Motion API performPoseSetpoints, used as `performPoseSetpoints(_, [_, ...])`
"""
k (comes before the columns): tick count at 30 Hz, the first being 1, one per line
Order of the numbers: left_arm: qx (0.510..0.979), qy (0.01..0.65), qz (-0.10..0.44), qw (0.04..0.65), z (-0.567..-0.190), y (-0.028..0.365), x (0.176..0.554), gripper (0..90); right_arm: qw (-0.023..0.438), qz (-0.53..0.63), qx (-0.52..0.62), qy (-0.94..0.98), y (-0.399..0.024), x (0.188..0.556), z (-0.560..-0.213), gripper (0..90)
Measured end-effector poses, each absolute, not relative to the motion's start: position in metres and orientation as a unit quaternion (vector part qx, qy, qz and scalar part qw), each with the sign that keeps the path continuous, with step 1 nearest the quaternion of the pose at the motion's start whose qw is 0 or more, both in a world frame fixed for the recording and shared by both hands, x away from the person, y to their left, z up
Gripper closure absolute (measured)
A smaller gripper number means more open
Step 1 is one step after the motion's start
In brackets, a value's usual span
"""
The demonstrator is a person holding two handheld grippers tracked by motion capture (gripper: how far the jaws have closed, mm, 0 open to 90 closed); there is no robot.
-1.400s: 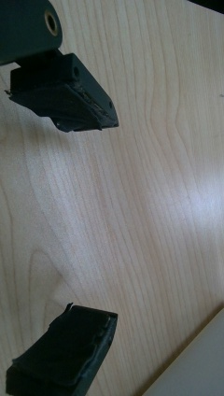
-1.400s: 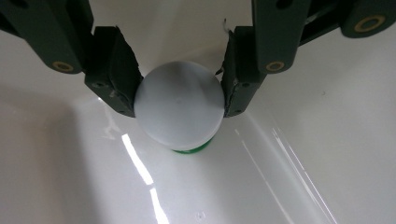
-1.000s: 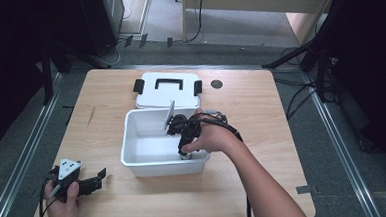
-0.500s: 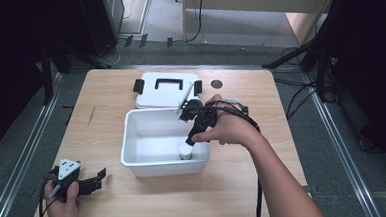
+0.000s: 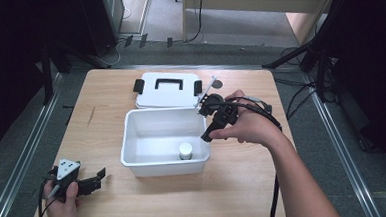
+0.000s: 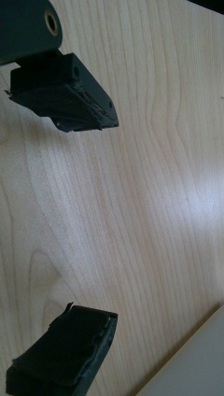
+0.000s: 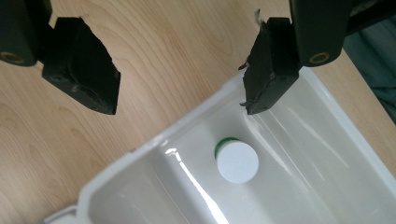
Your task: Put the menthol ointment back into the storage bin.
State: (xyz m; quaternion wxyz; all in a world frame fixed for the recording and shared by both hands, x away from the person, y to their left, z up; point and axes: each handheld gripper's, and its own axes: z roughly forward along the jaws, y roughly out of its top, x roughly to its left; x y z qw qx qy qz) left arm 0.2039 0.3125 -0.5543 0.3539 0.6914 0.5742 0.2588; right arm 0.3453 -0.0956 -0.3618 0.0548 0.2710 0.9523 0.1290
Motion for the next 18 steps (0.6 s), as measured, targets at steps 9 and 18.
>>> performPoseSetpoints(9, [0.690, 0.574, 0.261, 0.356, -0.554, 0.312, 0.204, 7.7, 0.057, 0.146, 0.306, 0.939, -0.131, 0.342, -0.375, 26.5])
performPoseSetpoints(18, [0.691, 0.572, 0.261, 0.356, -0.554, 0.313, 0.203, 7.7, 0.091, 0.186, 0.346, 0.915, -0.164, 0.336, -0.407, 25.8])
